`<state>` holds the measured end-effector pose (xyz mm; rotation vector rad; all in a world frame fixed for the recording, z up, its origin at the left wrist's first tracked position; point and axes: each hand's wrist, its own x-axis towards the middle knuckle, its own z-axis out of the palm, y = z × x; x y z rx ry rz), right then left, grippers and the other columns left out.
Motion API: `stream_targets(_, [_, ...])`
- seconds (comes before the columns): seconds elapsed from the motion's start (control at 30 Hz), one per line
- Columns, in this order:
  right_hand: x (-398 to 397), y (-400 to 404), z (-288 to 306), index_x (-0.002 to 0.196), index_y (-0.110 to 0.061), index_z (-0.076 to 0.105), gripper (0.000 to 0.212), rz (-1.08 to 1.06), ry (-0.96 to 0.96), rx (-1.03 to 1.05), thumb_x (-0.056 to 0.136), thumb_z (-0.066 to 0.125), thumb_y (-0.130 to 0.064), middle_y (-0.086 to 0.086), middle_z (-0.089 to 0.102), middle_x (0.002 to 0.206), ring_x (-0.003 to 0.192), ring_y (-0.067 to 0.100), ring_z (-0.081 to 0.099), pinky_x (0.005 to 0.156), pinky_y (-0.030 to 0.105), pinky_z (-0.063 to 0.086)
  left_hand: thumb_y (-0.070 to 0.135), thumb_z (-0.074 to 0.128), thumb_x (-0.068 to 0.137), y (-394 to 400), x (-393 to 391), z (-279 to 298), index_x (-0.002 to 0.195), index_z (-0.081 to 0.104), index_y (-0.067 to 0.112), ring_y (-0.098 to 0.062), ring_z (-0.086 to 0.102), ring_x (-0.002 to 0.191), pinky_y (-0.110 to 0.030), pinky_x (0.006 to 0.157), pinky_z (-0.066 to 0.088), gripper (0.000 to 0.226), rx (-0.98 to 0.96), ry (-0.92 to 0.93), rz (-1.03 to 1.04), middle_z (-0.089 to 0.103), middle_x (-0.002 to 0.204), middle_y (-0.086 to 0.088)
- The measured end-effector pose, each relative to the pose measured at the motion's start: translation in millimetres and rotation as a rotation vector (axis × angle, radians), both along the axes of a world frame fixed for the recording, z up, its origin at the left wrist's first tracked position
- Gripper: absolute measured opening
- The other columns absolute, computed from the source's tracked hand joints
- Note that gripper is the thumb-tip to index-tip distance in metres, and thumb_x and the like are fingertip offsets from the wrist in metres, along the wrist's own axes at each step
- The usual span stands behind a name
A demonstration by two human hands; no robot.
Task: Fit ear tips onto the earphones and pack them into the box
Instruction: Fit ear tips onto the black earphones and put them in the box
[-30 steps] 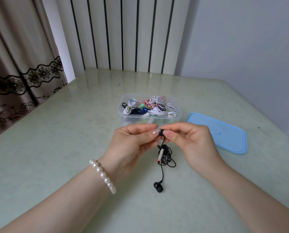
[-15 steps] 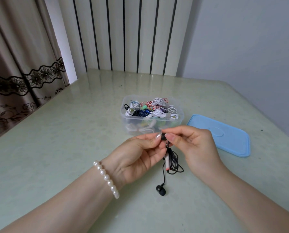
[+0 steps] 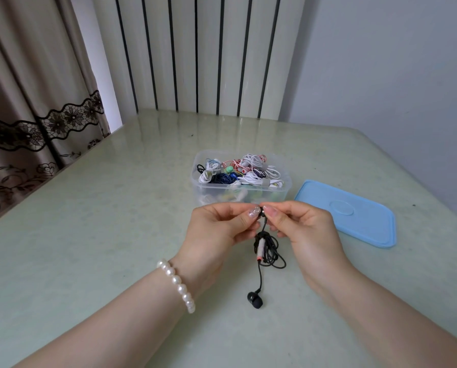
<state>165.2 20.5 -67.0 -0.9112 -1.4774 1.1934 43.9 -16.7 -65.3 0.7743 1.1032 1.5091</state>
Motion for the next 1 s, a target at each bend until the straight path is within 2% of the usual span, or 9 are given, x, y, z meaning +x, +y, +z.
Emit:
stream_targets(0.3, [-2, -4, 1, 0.082, -0.015, 0.068, 0.021, 0.075, 0.064, 0.050, 0.079, 0.060, 0.005, -0.013, 0.067, 0.057, 0.052, -0.005, 0.057, 0.055, 0.008, 0.044, -0.008, 0.058, 0.079, -2, -4, 0, 0.080, 0.067, -0.004, -0.008, 0.061, 0.051, -0.016, 0.053, 0.053, 0.010, -0.050, -0.066, -0.057, 0.066, 0.060, -0.008])
stream_targets(0.4, [-2, -2, -1, 0.078, -0.015, 0.068, 0.021, 0.102, 0.027, 0.041, 0.079, 0.060, 0.004, -0.013, 0.068, 0.058, 0.051, -0.004, 0.057, 0.055, 0.009, 0.045, -0.007, 0.058, 0.079, 0, -6, 0, 0.080, 0.068, -0.004, -0.009, 0.062, 0.052, -0.016, 0.054, 0.053, 0.010, -0.048, -0.028, -0.068, 0.067, 0.060, -0.008])
stream_targets(0.63, [9, 10, 1, 0.086, -0.027, 0.066, 0.016, 0.061, -0.192, 0.147, 0.087, 0.055, -0.014, -0.011, 0.062, 0.058, 0.054, -0.004, 0.053, 0.056, 0.009, 0.041, -0.011, 0.057, 0.081, 7, -18, 0, 0.077, 0.064, -0.003, -0.009, 0.059, 0.049, -0.018, 0.056, 0.054, 0.011, -0.039, 0.127, -0.057, 0.063, 0.057, -0.006])
stream_targets(0.7, [13, 10, 6, 0.076, -0.027, 0.067, 0.008, 0.050, -0.271, 0.166, 0.081, 0.061, -0.025, -0.012, 0.062, 0.056, 0.053, -0.003, 0.050, 0.056, 0.011, 0.040, -0.011, 0.057, 0.081, 8, -25, -1, 0.077, 0.064, -0.003, -0.008, 0.060, 0.049, -0.018, 0.055, 0.054, 0.012, -0.048, 0.159, -0.042, 0.063, 0.056, -0.005])
stream_targets(0.73, [14, 10, 6, 0.069, -0.027, 0.068, 0.012, 0.054, -0.332, 0.153, 0.074, 0.064, -0.036, -0.010, 0.060, 0.055, 0.052, 0.000, 0.047, 0.056, 0.016, 0.039, -0.011, 0.056, 0.081, 9, -28, -1, 0.077, 0.064, -0.002, -0.008, 0.060, 0.049, -0.018, 0.055, 0.054, 0.012, -0.051, 0.163, -0.036, 0.064, 0.057, -0.005])
stream_targets(0.8, [15, 6, 4, 0.063, -0.018, 0.069, 0.044, 0.069, -0.463, 0.108, 0.057, 0.062, -0.061, -0.004, 0.055, 0.056, 0.053, 0.006, 0.043, 0.056, 0.024, 0.036, -0.010, 0.055, 0.082, 10, -34, -2, 0.079, 0.063, -0.003, -0.009, 0.060, 0.050, -0.018, 0.055, 0.054, 0.011, -0.058, 0.160, -0.035, 0.063, 0.056, -0.005])
stream_targets(0.83, [13, 3, 2, 0.066, -0.017, 0.068, 0.055, 0.070, -0.524, 0.087, 0.050, 0.061, -0.069, -0.004, 0.055, 0.057, 0.053, 0.006, 0.043, 0.057, 0.025, 0.036, -0.010, 0.055, 0.083, 10, -35, -2, 0.079, 0.063, -0.003, -0.009, 0.060, 0.050, -0.018, 0.054, 0.054, 0.011, -0.061, 0.156, -0.042, 0.063, 0.056, -0.006])
stream_targets(0.9, [6, -5, 1, 0.079, -0.022, 0.064, 0.060, 0.072, -0.633, 0.053, 0.049, 0.064, -0.074, -0.008, 0.054, 0.061, 0.056, 0.006, 0.048, 0.058, 0.026, 0.037, -0.011, 0.054, 0.083, 9, -35, -2, 0.080, 0.063, -0.004, -0.009, 0.059, 0.050, -0.018, 0.053, 0.053, 0.012, -0.067, 0.136, -0.065, 0.062, 0.057, -0.006])
stream_targets(1.0, [-7, -14, -5, 0.099, -0.033, 0.053, 0.051, 0.069, -0.812, 0.067, 0.060, 0.073, -0.059, -0.010, 0.050, 0.065, 0.068, 0.010, 0.052, 0.058, 0.025, 0.036, -0.011, 0.053, 0.083, 9, -34, -2, 0.083, 0.062, -0.004, -0.010, 0.060, 0.051, -0.020, 0.053, 0.054, 0.011, -0.090, 0.104, -0.102, 0.062, 0.060, -0.006])
